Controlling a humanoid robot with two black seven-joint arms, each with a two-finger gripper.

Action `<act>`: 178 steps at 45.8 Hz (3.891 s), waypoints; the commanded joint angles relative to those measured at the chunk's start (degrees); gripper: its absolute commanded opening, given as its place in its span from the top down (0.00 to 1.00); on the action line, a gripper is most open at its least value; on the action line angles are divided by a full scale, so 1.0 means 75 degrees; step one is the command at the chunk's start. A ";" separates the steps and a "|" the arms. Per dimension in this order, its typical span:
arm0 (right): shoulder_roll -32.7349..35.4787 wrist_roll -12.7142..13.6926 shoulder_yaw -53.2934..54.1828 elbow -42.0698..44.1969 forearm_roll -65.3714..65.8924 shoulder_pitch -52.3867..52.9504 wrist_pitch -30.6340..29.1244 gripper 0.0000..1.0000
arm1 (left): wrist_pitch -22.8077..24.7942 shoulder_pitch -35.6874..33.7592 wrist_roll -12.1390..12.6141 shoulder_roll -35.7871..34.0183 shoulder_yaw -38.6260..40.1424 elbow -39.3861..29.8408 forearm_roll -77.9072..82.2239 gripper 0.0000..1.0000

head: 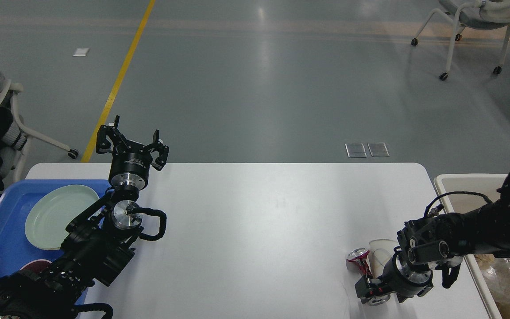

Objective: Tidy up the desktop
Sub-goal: 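Close the right gripper around the red-and-white can, then lift the can and carry it over the white bin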

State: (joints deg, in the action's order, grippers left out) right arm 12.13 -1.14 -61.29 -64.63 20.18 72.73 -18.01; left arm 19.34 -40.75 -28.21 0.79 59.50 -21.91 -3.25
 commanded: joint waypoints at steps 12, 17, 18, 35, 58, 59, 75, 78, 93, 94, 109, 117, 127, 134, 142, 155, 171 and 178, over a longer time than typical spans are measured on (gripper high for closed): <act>0.0059 -0.0012 0.0016 0.0040 -0.0008 -0.0006 -0.0012 0.38 | 0.0000 -0.0004 0.0000 0.0000 0.0000 0.0003 0.0000 0.00; 0.0059 -0.0012 0.0016 0.0028 -0.0008 0.0005 0.0000 0.38 | 0.0000 0.0007 0.0000 0.0000 0.0000 0.0003 0.0000 0.00; 0.0070 -0.0012 0.0016 0.0028 -0.0008 0.0005 -0.0012 0.38 | 0.0000 0.0007 0.0000 0.0000 0.0000 -0.0009 0.0000 0.00; 0.0129 0.0011 -0.0078 0.0028 0.0004 0.0076 0.0000 0.05 | 0.0000 0.0007 0.0000 0.0000 0.0000 0.0003 0.0000 0.00; 0.0153 0.0011 0.0004 0.0203 0.0039 0.0005 0.0117 0.04 | 0.0000 -0.0005 0.0000 0.0000 0.0000 0.0003 0.0000 0.00; 0.0141 0.0011 0.0004 0.0227 0.0039 0.0005 0.0128 0.04 | 0.0000 -0.0005 0.0000 0.0000 0.0000 0.0003 0.0000 0.00; 0.0164 0.0000 0.0004 0.0309 0.0027 0.0005 0.0093 0.28 | 0.0000 -0.0004 0.0000 0.0000 0.0000 0.0003 0.0000 0.00; 0.0164 0.0000 -0.0008 0.0298 0.0027 0.0017 0.0082 0.29 | 0.0000 0.0007 0.0000 0.0000 0.0000 0.0003 0.0000 0.00; 0.0188 0.0000 -0.0019 0.0262 0.0016 0.0017 0.0046 0.38 | 0.0000 0.0007 0.0000 0.0000 0.0000 0.0003 0.0000 0.00; 0.0188 0.0000 -0.0019 0.0251 0.0016 0.0017 0.0035 0.39 | 0.0000 -0.0004 0.0000 0.0000 0.0000 0.0003 0.0000 0.00; 0.0211 -0.0071 -0.0031 0.0204 0.0016 0.0122 -0.0036 0.66 | 0.0000 -0.0004 0.0000 0.0000 0.0000 0.0003 0.0000 0.00; 0.0235 -0.0083 -0.0066 0.0063 0.0016 0.0193 -0.0094 0.78 | 0.0000 0.0007 0.0000 0.0000 0.0000 0.0003 0.0000 0.00; 0.0586 -0.0129 -0.0031 -0.0451 0.0004 0.0789 -0.0434 0.83 | 0.0000 0.0007 0.0000 0.0000 0.0000 0.0003 0.0000 0.00; 0.1031 -0.0141 -0.0066 -0.1166 0.0004 0.1656 -0.0785 0.83 | 0.0000 -0.0004 0.0000 0.0000 0.0000 0.0003 0.0000 0.00; 0.1652 -0.0176 0.0027 -0.1659 0.0016 0.3237 -0.1733 0.83 | 0.0000 -0.0005 0.0000 0.0000 0.0000 -0.0009 0.0000 0.00; 0.2835 -0.0446 0.1444 -0.1554 -0.0066 0.6238 -0.4428 0.83 | 0.0000 0.0007 0.0000 0.0000 0.0000 0.0003 0.0000 0.00; 0.3703 -0.0446 0.2664 -0.1519 -0.0101 0.8793 -0.4931 0.83 | 0.0000 -0.0005 0.0000 0.0000 0.0000 -0.0009 0.0000 0.00; 0.3809 -0.0364 0.2676 -0.1355 -0.0078 0.8970 -0.4931 0.83 | 0.0000 -0.0004 0.0000 0.0000 0.0000 0.0003 0.0000 0.00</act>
State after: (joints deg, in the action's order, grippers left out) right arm 40.34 -4.31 -40.96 -75.94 19.42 139.35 -55.00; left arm 19.34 -40.76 -28.21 0.79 59.50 -21.90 -3.25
